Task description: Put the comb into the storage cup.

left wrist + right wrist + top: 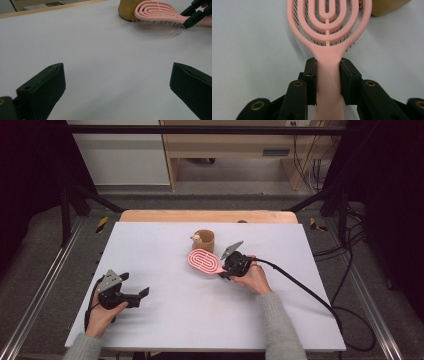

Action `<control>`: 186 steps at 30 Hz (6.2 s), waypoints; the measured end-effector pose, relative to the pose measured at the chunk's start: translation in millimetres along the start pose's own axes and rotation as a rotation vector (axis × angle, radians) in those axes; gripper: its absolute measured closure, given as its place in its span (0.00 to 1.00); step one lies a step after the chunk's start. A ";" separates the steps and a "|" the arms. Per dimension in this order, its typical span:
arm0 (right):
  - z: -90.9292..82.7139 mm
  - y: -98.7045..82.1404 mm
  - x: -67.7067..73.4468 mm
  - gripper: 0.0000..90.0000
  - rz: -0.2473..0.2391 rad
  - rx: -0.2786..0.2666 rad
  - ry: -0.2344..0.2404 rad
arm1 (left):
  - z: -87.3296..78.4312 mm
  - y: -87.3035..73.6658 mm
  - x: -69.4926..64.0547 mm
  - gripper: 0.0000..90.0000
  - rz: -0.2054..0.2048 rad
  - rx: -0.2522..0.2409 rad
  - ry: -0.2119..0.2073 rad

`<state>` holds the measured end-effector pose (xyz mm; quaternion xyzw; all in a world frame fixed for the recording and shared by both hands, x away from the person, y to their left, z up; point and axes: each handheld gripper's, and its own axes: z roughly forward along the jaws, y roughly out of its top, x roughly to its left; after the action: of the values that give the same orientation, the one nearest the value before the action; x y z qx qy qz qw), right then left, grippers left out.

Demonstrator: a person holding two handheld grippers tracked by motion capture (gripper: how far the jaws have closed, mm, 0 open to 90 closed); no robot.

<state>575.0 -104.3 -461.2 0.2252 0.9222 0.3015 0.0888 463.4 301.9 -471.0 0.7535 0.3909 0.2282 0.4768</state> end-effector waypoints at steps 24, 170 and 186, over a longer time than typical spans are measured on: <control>-34.6 -5.4 14.0 0.78 0.014 -0.060 0.010 | -0.7 1.0 -1.0 0.00 -0.008 -0.008 -0.010; -85.2 -46.0 69.6 0.78 0.092 -0.386 0.030 | 61.1 90.6 -113.0 0.00 -0.083 -0.070 -0.377; -85.1 -42.3 73.9 0.78 0.076 -0.396 0.031 | 69.9 98.0 -124.0 0.00 -0.102 -0.069 -0.398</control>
<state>469.0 -143.8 -420.2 0.2333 0.8369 0.4837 0.1056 476.7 140.7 -410.4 0.7461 0.3188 0.0637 0.5811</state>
